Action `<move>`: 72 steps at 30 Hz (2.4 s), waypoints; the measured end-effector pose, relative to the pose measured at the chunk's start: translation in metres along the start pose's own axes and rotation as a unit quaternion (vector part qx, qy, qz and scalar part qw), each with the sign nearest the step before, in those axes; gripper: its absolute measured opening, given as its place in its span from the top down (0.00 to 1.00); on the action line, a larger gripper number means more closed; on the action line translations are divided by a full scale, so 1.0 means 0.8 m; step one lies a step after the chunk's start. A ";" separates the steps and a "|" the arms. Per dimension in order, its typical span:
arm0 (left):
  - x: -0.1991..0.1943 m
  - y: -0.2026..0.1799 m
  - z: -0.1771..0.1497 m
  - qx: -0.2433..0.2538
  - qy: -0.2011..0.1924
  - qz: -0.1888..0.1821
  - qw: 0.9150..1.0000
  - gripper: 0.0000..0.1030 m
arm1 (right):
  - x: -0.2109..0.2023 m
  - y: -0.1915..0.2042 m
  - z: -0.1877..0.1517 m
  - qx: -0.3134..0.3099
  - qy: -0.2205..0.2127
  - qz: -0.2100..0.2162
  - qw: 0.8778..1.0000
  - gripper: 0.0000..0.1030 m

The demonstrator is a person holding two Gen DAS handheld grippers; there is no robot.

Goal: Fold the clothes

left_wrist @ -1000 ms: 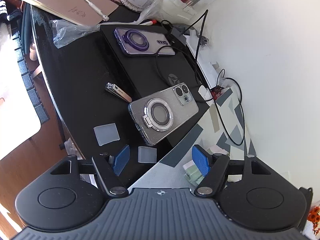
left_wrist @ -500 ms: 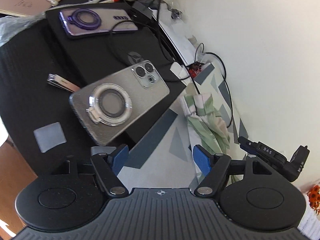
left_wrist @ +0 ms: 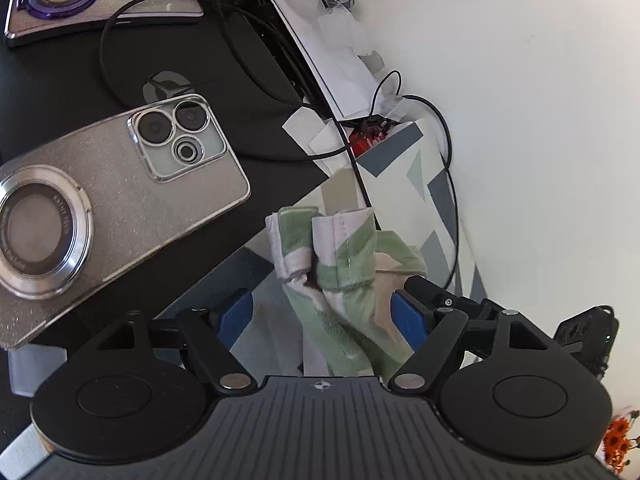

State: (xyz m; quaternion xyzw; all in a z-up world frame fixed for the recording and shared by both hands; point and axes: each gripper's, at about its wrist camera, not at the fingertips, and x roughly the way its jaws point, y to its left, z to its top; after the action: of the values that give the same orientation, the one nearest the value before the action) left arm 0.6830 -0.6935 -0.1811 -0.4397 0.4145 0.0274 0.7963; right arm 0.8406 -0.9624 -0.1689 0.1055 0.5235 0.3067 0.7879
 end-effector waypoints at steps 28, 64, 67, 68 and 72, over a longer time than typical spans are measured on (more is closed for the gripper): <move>-0.107 0.062 -0.023 0.087 -0.122 0.085 0.985 0.91 | -0.014 0.162 0.005 -0.220 -0.121 -0.039 0.967 0.48; -0.105 0.031 0.003 0.149 -0.079 0.089 0.982 0.91 | -0.267 -0.003 -0.484 0.032 -0.140 -0.411 0.900 0.95; -0.107 0.033 0.001 0.143 -0.084 0.090 0.982 0.91 | -0.281 -0.001 -0.493 0.030 -0.119 -0.402 0.907 0.97; -0.108 0.033 0.001 0.142 -0.084 0.090 0.982 0.91 | -0.283 -0.002 -0.494 0.034 -0.106 -0.400 0.910 0.97; -0.109 0.038 -0.002 0.145 -0.082 0.091 0.982 0.91 | -0.319 -0.003 -0.489 0.092 -0.130 -0.337 0.928 0.86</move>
State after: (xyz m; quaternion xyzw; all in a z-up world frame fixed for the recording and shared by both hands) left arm 0.6121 -0.6482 -0.1424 -0.2760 0.3859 0.0756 0.8770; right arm 0.4258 -1.1759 -0.1444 0.0339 0.4477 -0.0433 0.8925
